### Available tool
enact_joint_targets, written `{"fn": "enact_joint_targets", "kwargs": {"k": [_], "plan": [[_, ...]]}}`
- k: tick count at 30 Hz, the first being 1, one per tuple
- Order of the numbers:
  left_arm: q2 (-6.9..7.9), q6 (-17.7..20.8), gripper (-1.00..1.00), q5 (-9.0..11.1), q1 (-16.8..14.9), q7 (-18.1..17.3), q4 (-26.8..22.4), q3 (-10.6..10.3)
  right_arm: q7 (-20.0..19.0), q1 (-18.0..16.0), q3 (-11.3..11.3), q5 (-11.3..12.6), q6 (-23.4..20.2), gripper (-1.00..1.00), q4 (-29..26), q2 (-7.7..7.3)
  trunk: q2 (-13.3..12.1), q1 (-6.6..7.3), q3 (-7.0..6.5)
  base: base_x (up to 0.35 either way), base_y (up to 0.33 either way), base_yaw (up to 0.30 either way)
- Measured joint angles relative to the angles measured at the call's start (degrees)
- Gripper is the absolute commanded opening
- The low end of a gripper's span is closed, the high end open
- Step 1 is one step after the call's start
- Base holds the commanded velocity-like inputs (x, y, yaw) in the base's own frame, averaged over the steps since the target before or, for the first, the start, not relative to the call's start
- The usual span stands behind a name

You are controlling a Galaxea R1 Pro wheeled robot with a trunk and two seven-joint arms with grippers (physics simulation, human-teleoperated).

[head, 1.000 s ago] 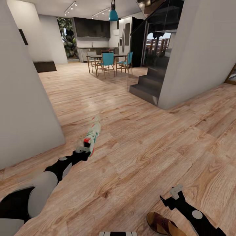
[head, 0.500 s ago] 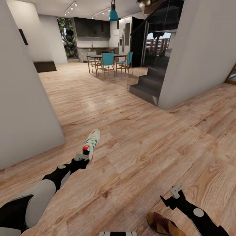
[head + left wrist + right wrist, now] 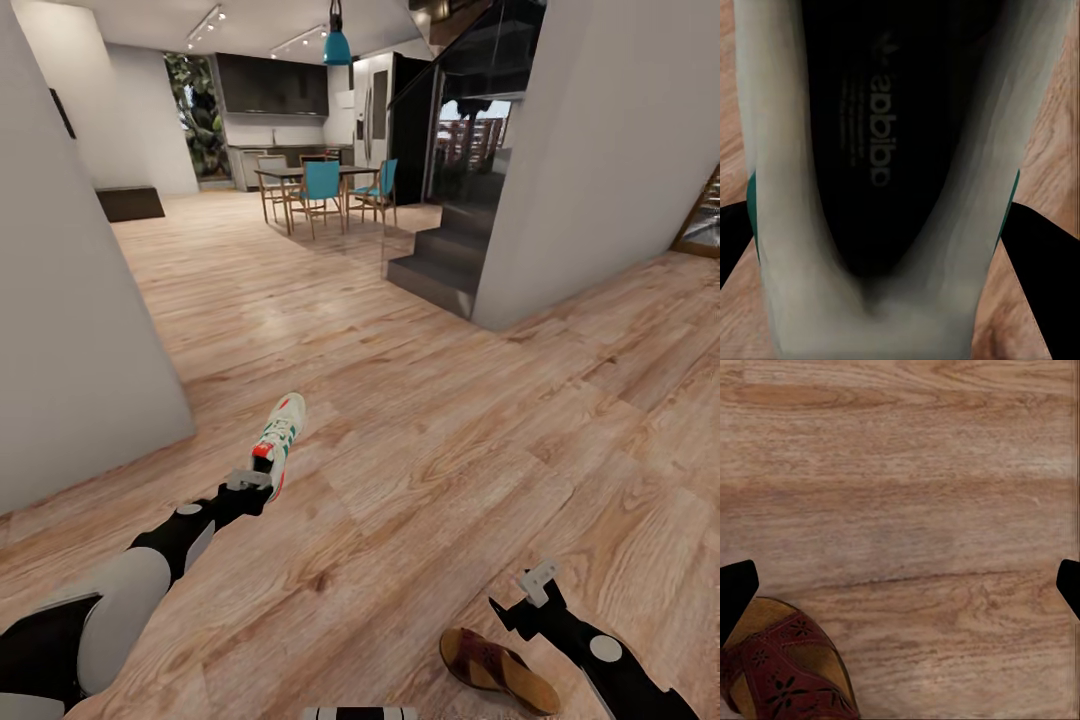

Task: Pick up the two gym shoes and the two sandals from the corridor floor and place them onto the hallstand (shoe rack) in the corridor, making sure they are on the rack and not on the floor. Arrange them so the two gym shoes are next to each other and the two sandals are next to each other.

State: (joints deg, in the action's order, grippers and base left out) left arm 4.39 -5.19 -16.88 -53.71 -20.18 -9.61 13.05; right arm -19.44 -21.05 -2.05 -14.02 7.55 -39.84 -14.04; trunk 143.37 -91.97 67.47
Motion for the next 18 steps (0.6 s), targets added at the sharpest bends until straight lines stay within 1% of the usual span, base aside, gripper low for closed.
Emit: {"fn": "enact_joint_targets", "kwargs": {"k": [7,12,18], "plan": [[0.00,0.0,-1.00,0.0,0.0,0.1,0.0,-0.1,0.0,0.0,0.0,0.0,0.0,1.00,0.0,0.00,0.0,0.00,-0.21,-0.005,0.000,-0.237],[0.01,0.0,-1.00,0.0,0.0,0.1,0.0,-0.1,0.0,0.0,0.0,0.0,0.0,1.00,0.0,0.00,0.0,0.00,-0.29,-0.001,0.000,-0.079],[0.01,0.0,-1.00,0.0,0.0,0.1,0.0,-0.1,0.0,0.0,0.0,0.0,0.0,1.00,0.0,0.01,0.0,0.00,-0.32,0.000,0.000,-0.018]]}}
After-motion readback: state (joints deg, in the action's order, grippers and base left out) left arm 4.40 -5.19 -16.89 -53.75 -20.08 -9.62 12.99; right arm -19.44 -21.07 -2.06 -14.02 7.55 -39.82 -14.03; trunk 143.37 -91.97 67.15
